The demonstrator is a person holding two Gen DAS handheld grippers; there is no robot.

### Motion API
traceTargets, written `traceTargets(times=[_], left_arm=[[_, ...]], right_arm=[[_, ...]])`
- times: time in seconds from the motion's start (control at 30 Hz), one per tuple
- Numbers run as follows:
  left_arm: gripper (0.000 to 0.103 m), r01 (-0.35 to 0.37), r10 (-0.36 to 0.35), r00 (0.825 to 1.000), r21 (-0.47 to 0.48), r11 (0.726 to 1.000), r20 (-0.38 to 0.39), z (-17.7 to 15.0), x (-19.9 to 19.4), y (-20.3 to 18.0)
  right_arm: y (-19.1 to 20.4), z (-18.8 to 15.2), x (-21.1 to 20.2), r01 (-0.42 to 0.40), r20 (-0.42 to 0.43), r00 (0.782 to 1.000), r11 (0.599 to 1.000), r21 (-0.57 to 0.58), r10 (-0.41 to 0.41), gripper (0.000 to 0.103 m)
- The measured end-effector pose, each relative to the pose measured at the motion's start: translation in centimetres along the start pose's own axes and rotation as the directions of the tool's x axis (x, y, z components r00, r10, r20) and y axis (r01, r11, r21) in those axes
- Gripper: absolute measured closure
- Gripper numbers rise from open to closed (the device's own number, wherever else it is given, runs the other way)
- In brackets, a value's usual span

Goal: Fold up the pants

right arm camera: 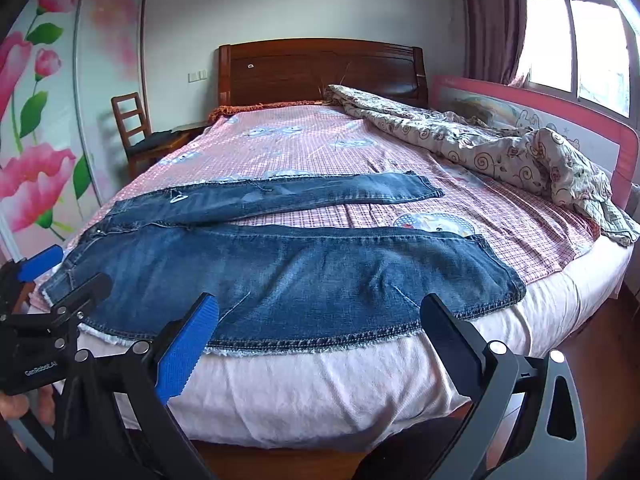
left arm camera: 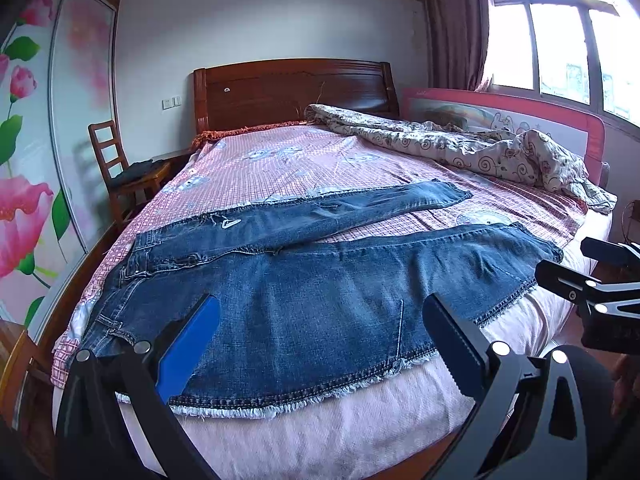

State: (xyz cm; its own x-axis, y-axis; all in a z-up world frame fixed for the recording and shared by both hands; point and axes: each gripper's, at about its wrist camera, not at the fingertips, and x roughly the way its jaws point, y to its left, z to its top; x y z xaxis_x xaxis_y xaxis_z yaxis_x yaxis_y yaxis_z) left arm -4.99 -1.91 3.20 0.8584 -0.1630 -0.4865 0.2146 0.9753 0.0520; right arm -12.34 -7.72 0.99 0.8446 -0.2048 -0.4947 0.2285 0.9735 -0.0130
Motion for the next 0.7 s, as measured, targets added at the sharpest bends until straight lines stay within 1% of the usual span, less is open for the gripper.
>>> traceTargets(times=[0.57, 0.7], left_arm=[[0.002, 0.0, 0.0, 1.0, -0.016, 1.0, -0.019, -0.4, 0.6, 0.5], [0.002, 0.01, -0.011, 0.999, -0.026, 1.0, -0.037, -0.3, 0.9, 1.0]], right_arm=[[0.0, 0.0, 0.3, -0.003, -0.018, 1.0, 1.0, 0.0, 0.003, 0.003], [-0.3, 0.0, 0.7, -0.011, -0.036, 0.999, 1.0, 0.015, 0.011, 0.003]])
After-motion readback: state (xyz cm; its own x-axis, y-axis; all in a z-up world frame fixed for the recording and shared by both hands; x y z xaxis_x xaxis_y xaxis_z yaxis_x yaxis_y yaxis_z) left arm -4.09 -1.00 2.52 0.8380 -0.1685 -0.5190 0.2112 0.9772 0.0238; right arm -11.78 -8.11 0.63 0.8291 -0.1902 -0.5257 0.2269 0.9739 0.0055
